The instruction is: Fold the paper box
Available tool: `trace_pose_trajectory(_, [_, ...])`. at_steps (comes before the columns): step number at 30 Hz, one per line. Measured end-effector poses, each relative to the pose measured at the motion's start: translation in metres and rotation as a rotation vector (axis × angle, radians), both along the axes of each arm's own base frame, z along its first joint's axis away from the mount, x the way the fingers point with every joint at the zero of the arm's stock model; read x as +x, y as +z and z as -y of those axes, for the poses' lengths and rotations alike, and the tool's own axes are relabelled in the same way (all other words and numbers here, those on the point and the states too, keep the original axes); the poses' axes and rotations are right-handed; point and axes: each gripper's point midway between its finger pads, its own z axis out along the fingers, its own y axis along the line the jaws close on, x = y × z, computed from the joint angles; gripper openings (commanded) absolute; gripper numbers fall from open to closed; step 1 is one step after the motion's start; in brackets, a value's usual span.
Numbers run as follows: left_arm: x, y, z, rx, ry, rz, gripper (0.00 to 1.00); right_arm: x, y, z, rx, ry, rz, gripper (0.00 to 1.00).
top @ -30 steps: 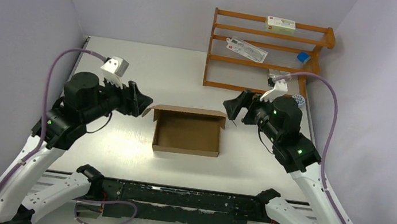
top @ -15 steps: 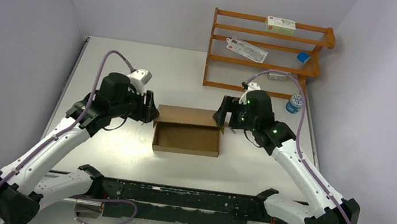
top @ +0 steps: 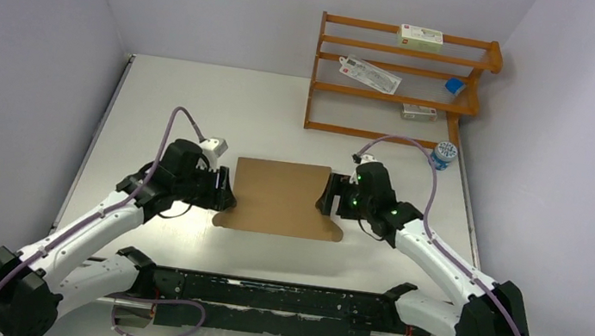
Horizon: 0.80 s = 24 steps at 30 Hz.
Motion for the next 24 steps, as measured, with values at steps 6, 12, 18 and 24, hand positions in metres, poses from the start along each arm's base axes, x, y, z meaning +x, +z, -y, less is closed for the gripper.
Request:
trace_pose_trajectory(6, [0.006, -0.017, 0.005, -0.027, 0.024, -0.008, 0.5, 0.005, -0.024, -0.007, 0.023, 0.003, -0.004, 0.79])
trace_pose_trajectory(12, [0.021, -0.032, 0.015, -0.06, 0.05, -0.008, 0.4, 0.027, -0.029, -0.015, 0.028, -0.004, 0.055, 0.74])
trace_pose_trajectory(18, [0.05, -0.041, 0.028, -0.098, 0.082, 0.035, 0.33, 0.062, -0.038, -0.017, 0.015, -0.026, 0.113, 0.71])
trace_pose_trajectory(24, [0.085, -0.04, 0.041, -0.129, 0.11, 0.104, 0.28, 0.111, -0.037, -0.008, 0.011, -0.089, 0.182, 0.7])
